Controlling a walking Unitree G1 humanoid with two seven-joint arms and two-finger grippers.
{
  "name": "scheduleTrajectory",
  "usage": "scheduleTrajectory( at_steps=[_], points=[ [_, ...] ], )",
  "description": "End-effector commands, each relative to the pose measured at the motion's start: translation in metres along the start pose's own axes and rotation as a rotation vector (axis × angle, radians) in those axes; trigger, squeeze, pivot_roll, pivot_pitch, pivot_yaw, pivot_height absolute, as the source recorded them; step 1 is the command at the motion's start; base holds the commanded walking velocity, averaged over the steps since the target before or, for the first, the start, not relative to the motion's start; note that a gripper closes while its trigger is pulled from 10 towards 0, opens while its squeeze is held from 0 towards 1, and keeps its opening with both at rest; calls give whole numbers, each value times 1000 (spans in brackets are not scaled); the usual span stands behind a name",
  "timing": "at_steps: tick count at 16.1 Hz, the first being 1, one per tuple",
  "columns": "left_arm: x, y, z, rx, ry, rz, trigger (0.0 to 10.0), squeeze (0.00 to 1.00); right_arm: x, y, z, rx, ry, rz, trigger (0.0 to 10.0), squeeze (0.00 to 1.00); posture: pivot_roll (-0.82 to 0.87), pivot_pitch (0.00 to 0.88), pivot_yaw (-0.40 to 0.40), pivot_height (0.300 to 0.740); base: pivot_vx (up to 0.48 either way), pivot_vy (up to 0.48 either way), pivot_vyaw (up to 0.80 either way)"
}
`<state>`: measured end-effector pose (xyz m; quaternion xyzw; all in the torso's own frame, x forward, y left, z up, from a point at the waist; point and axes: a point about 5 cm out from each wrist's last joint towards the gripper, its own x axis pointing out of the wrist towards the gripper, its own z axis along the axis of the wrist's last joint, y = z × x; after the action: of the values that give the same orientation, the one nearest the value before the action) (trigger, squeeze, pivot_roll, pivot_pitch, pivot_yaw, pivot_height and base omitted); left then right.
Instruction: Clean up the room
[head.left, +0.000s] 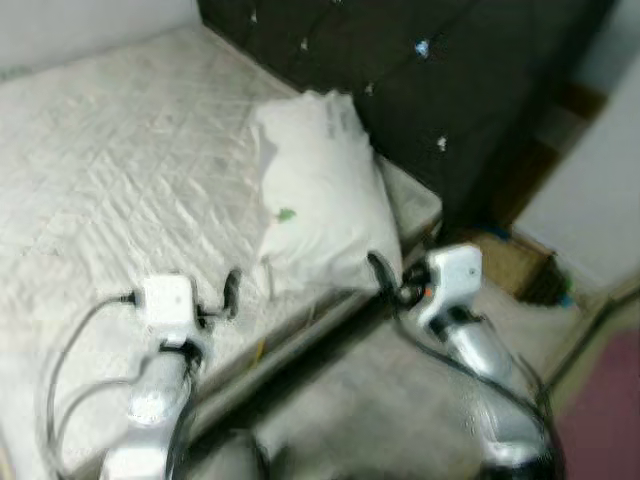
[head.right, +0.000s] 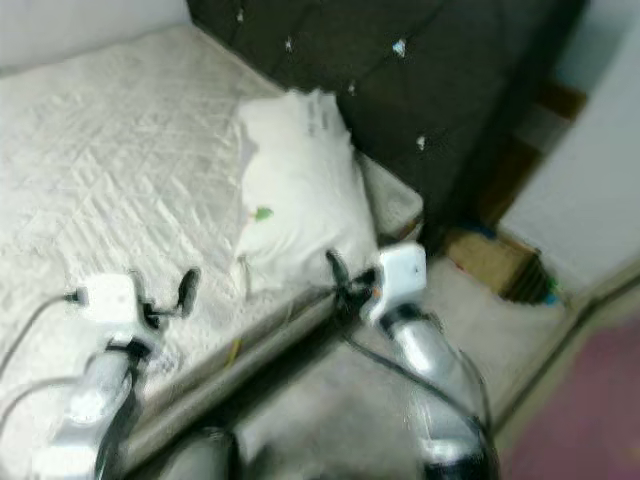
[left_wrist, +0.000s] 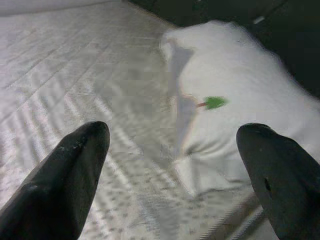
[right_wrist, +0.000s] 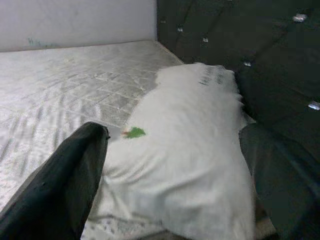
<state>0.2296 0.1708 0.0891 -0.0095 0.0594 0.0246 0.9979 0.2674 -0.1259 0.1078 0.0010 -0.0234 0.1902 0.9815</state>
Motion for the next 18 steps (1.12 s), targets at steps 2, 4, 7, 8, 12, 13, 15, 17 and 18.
scheduleTrajectory(
  at_steps=[2, 4, 7, 8, 12, 13, 15, 17, 18],
  points=[
    [3, 1, 4, 31, -22, 27, 10000, 0, -5, -13, -4, -96, 34, -57, 10000, 0, 30, 135, -85, 740, 0, 0, 0],
    [6, 4, 11, 4, -32, 50, 10000, 0, -5, -17, -1, -36, 21, -61, 10000, 0, 47, 139, -78, 740, 0, 0, 0],
    [0, 5, 9, 36, -22, 71, 10000, 0, -12, -31, -5, -153, 74, -145, 10000, 0, 43, 152, -87, 740, 0, 0, 0],
    [-1, 4, 7, 36, -19, 65, 10000, 0, -13, -30, -6, -148, 78, -134, 10000, 0, 43, 152, -87, 740, 0, 0, 0],
    [-3, 3, 1, 64, -4, 72, 10000, 0, -17, -31, -2, -107, 25, -197, 10000, 0, 34, 139, -76, 740, 0, 0, 200],
    [-3, 2, 0, 72, -4, 68, 10000, 0, -16, -30, -1, -99, 20, -202, 10000, 0, 32, 134, -72, 740, 0, 0, 800],
    [-1, 2, 2, 72, -22, 67, 10000, 0, -15, -31, 2, -78, 8, -209, 10000, 0, 31, 132, -71, 740, 0, 0, 791],
    [0, 3, 3, 73, -25, 74, 10000, 0, -16, -32, 2, -75, 8, -210, 10000, 0, 34, 126, -76, 740, 0, 0, 784],
    [0, 3, 3, 73, -23, 77, 10000, 0, -17, -31, 0, -70, 15, -208, 10000, 0, 34, 126, -76, 740, 0, 0, 781]
  ],
)
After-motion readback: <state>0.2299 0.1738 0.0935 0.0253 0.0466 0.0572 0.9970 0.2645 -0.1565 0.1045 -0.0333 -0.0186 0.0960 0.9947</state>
